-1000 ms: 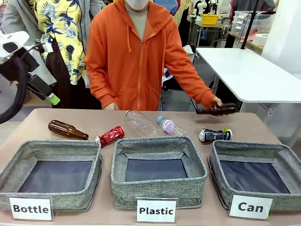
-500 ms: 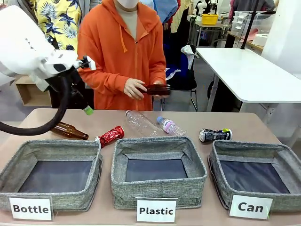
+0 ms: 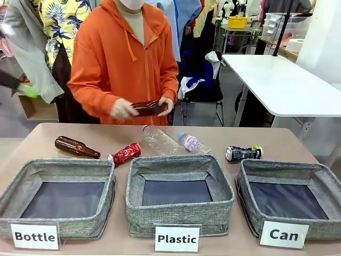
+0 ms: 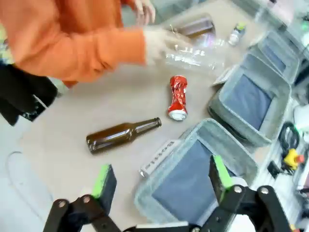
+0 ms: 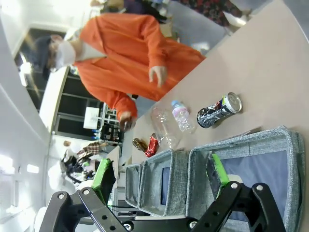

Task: Sort the can waste into the basket.
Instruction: Pick up the can waste from the table and place it in the right Fabric basket.

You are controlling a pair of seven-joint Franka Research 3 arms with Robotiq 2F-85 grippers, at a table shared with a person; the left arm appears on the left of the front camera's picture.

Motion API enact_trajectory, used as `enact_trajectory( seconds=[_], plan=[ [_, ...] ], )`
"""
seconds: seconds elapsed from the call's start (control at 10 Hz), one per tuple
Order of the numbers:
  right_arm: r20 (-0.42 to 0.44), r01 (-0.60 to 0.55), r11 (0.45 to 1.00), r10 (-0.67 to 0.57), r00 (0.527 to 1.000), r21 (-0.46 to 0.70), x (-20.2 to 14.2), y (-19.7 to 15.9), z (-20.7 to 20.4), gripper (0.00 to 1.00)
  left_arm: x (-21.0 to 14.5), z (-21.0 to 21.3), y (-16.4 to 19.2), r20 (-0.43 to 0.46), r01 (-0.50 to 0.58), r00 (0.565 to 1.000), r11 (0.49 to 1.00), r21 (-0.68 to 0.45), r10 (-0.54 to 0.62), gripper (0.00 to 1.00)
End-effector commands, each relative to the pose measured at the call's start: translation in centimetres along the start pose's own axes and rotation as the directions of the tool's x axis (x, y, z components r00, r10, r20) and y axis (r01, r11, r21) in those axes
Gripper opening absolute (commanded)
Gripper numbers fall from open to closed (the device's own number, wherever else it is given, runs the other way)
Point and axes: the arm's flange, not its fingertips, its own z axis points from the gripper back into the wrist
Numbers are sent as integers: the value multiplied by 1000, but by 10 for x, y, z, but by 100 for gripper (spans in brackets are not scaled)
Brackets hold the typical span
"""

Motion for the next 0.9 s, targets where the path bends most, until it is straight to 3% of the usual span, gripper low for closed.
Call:
enact_trajectory(
  seconds=[0.0,0.1,0.2,0.4,0.6,0.8],
  plan=[
    [19,-26,999,25,999,26,2,-2,-2,100,-81,70,-6,218,-36,975,998,-42,44,100],
    [19,-26,999,25,999,26,2,-2,-2,100,-118,105,-13,303,-111,947,994,6,104,100],
    [19,-26,999,25,999,26,2,-2,-2,100,-154,135,-22,376,-110,919,993,-41,118,100],
    [19,-26,999,25,999,26,2,-2,-2,100,-215,161,-45,493,-213,849,977,-8,189,100],
    [19,-26,999,25,999,26,2,-2,-2,100,-241,158,-54,522,-252,821,967,-32,231,100],
    [19,-26,999,25,999,26,2,-2,-2,100,-246,153,-50,524,-267,814,963,-46,250,100]
  ],
)
